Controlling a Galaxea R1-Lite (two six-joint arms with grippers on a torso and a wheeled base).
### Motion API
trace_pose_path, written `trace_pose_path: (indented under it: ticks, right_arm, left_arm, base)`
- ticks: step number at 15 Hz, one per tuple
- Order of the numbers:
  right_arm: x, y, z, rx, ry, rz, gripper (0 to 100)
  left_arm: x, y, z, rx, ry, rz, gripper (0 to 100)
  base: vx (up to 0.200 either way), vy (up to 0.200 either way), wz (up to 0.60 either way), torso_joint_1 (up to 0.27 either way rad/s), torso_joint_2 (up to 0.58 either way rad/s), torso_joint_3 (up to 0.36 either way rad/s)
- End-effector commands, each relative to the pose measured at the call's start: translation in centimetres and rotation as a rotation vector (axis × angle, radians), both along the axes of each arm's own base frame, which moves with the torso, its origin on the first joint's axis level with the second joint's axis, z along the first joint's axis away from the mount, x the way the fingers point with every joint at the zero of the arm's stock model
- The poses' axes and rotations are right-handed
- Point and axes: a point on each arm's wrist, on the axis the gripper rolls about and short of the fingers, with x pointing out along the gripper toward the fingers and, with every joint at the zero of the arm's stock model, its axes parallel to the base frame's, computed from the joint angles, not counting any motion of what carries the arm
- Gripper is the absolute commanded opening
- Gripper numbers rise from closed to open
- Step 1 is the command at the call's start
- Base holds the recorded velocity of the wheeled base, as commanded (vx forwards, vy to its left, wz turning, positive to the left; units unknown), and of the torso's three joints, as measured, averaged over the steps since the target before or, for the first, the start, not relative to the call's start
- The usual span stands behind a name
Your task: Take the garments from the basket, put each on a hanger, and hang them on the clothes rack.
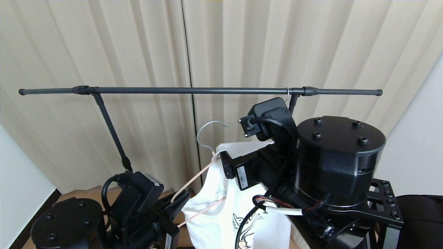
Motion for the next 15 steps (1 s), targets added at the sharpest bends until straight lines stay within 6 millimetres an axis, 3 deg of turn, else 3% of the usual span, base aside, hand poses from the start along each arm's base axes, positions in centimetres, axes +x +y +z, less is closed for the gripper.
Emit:
trace_pose_path:
  ticks: [1, 9, 15]
  right_arm:
    - [-0.1, -0.1, 0.1, 0.003, -0.002, 0.0, 100]
    - [-1.1, 0.3, 0.3, 0.004, -0.005, 0.028, 100]
    - [-1.5, -0.7, 0.5, -0.01, -0.003, 0.04, 100]
  left_arm:
    - [0.2, 0.1, 0.0, -0.002, -0.002, 0.013, 0]
    - [1.0, 0.5, 0.3, -0.017, -0.012, 0.05, 0]
    - [0.8, 0.7, 0.5, -0.038, -0.033, 0.047, 0]
  base:
    - [0.0, 0.0, 0.0, 0.0, 0.0, 0.0]
    - [0.0, 0.0, 0.0, 0.0, 0.0, 0.0]
    - [0.0, 0.0, 0.0, 0.0, 0.0, 0.0]
